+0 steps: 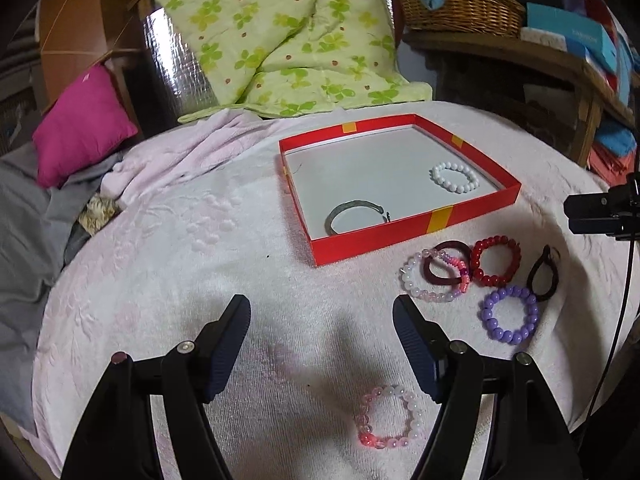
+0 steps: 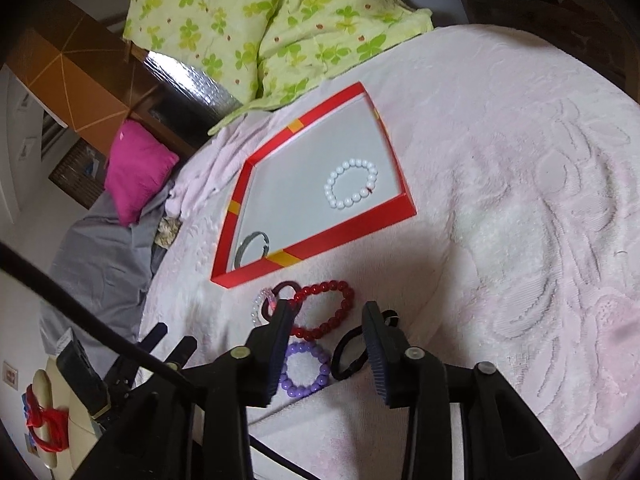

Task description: Organize jewelry

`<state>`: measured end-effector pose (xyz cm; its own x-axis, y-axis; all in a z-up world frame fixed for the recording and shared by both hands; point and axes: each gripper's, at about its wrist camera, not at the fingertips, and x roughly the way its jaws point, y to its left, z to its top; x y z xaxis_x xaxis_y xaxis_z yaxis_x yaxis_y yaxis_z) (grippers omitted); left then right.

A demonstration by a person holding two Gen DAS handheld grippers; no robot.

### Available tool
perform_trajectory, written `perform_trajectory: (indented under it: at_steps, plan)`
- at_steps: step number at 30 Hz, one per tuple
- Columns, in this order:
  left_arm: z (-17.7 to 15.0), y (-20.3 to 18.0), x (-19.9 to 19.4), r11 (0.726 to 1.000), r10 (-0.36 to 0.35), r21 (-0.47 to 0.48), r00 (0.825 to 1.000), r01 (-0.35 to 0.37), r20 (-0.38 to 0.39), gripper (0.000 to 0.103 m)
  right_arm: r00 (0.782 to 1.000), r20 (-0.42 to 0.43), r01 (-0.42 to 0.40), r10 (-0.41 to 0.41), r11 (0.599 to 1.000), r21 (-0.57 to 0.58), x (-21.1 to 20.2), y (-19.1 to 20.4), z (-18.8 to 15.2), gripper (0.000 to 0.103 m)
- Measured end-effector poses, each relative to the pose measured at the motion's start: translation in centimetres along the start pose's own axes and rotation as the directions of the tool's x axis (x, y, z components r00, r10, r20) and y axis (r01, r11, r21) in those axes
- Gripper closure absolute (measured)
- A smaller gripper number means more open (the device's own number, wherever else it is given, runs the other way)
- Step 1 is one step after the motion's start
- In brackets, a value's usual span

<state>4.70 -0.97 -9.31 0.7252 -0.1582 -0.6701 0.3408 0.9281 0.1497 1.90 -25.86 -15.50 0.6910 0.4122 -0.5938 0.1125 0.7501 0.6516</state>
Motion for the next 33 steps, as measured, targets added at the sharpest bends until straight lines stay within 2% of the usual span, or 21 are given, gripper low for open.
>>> perform_trajectory:
  at_steps: [15, 33]
  plan:
    - [0.2, 0.8, 1.0, 0.999, -0.002, -0.032, 0.999, 0.001, -0.054, 0.029, 0.996, -0.057, 0.058, -0.063, 0.994, -0.088, 2.1, 1.7, -0.6, 0.062]
    - [0.3, 1.3, 1.4, 0.999, 0.001, -0.052, 0.997, -0.005, -0.071, 0.029, 0.993, -0.066, 0.087, -0.096, 0.988, -0.131, 3.1, 2.5, -0.8, 0.062]
